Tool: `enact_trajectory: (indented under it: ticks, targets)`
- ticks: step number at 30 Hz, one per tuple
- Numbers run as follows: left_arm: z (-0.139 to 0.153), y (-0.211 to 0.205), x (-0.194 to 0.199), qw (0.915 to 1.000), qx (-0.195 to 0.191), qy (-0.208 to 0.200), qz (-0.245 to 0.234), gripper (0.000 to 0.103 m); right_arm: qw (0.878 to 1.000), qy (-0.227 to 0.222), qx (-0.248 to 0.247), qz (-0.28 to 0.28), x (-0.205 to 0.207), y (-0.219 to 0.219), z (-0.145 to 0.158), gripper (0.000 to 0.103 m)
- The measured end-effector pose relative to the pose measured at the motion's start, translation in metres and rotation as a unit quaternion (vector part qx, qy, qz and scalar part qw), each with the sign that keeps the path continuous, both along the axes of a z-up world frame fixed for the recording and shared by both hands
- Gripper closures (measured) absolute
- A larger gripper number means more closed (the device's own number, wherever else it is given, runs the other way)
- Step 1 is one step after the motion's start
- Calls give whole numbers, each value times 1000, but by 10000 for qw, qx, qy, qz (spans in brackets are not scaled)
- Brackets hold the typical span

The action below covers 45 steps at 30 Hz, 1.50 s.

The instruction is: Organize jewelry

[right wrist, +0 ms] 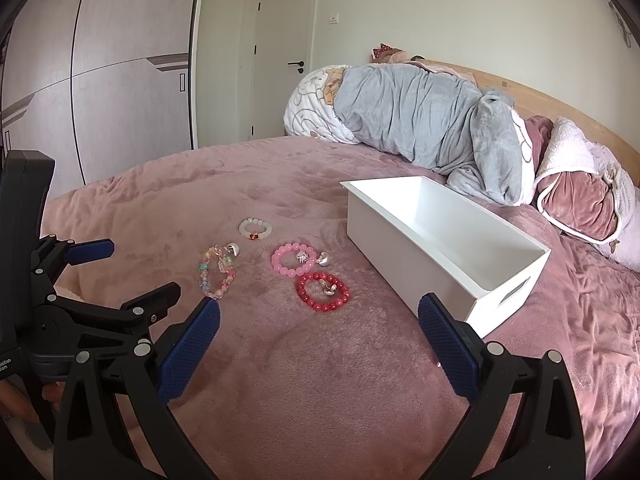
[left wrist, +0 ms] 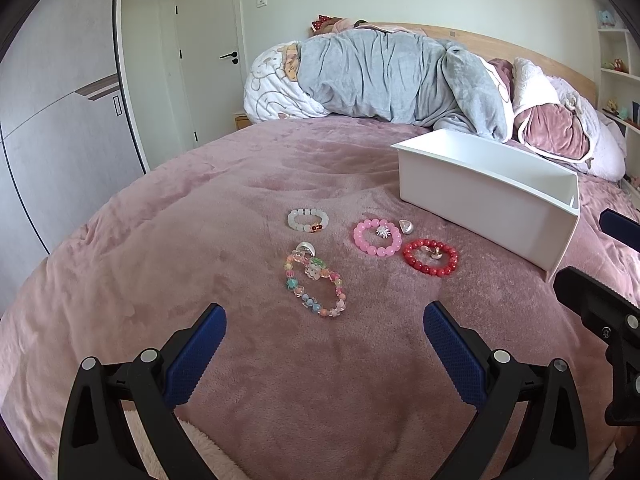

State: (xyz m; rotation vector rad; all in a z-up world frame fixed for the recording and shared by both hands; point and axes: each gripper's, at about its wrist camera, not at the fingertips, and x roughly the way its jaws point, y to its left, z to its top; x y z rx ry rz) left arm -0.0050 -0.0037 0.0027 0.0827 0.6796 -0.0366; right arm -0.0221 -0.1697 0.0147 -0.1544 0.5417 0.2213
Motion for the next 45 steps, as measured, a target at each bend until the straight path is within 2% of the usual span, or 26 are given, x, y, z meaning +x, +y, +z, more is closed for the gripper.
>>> enact_trajectory:
  ticks: [19,29,35,42,45]
  targets:
    - [-2,4,2,10000,-42,64,39,3,10000,50,36,25,0,0,-1,5]
    - [-12,14,22,9985,-372,390,113,3,9998,186,42,94,19,3,-1,5]
    - [-17,22,39,9979,-413,488,132,3,9990,401,29,200,41,8,-9,5]
    - [-29,34,62,9959,-643,639,12,3,9937,884,370,576,72,10,-27,6]
    - [-32,38,72,9955,-713,616,15,3,9913,1085,418,616,87,10,-37,18]
